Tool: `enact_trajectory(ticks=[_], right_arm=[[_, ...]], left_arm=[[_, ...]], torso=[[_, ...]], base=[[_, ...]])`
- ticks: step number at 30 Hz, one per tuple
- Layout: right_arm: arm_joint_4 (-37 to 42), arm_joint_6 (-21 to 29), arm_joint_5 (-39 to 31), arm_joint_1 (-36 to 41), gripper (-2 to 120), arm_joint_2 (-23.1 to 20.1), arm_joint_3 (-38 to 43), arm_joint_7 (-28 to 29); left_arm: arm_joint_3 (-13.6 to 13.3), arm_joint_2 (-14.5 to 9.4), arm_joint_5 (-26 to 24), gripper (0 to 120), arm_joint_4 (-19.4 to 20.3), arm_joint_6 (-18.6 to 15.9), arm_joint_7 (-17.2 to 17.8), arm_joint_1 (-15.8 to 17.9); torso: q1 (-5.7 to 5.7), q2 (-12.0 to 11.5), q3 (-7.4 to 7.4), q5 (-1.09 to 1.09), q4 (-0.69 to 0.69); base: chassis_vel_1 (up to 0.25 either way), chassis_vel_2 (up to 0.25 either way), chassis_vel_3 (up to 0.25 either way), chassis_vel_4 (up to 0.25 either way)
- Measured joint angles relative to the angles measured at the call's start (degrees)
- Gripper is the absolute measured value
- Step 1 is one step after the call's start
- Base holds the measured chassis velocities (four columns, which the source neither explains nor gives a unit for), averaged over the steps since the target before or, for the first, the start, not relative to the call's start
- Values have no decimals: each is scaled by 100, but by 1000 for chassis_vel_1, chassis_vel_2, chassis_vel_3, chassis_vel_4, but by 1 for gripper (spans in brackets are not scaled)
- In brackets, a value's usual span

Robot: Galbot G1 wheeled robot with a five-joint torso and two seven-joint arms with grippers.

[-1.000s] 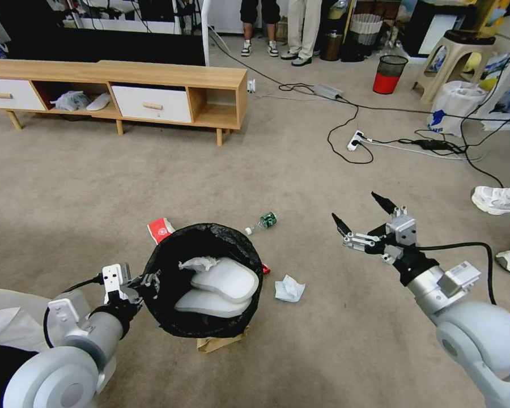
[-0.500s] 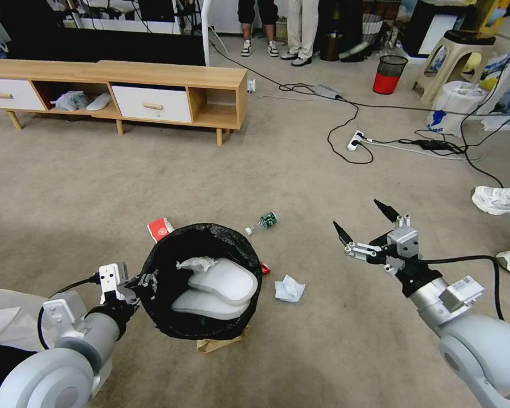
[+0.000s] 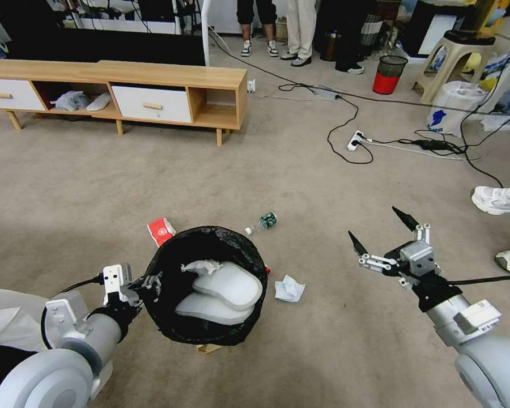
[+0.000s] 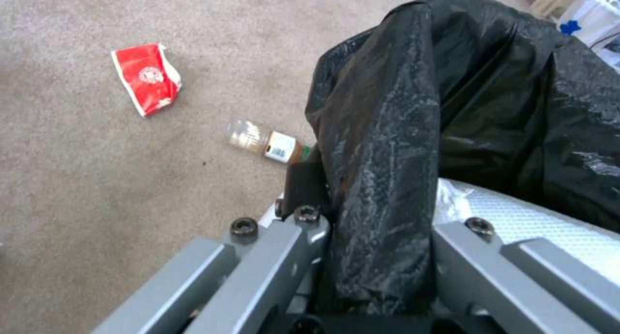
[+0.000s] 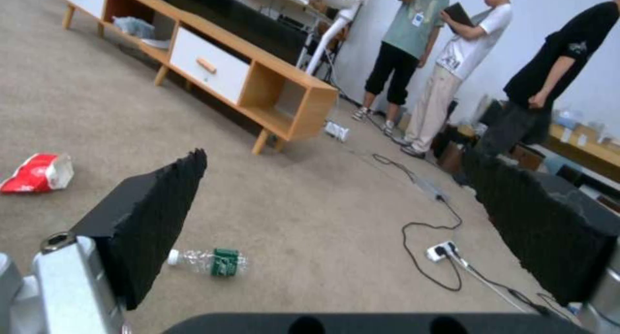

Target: Pick up the trash bin and place the garbage on the floor into it.

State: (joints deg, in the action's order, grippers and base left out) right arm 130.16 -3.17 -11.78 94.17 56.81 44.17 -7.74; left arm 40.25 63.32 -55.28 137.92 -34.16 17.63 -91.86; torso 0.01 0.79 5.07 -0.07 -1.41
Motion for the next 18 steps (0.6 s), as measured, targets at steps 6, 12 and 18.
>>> enact_trajectory(ticks=[6,12,18], right_arm=[[21,0,60,80,100,108,36,-5],[30,-10,106,149,100,226,66,-21],[48,-21,145,204,100,296,70,-32]], left_arm=[[1,9,75,0,-3,0,-29,1],[-11,18,121,0,-15,0,-49,-1],[-17,23,144,0,-42,2,-55,6]], torso=[[0,0,0,0,0],[0,0,0,0,0],[0,0,0,0,0]], base=[[0,0,0,0],[0,0,0,0],[0,0,0,0]])
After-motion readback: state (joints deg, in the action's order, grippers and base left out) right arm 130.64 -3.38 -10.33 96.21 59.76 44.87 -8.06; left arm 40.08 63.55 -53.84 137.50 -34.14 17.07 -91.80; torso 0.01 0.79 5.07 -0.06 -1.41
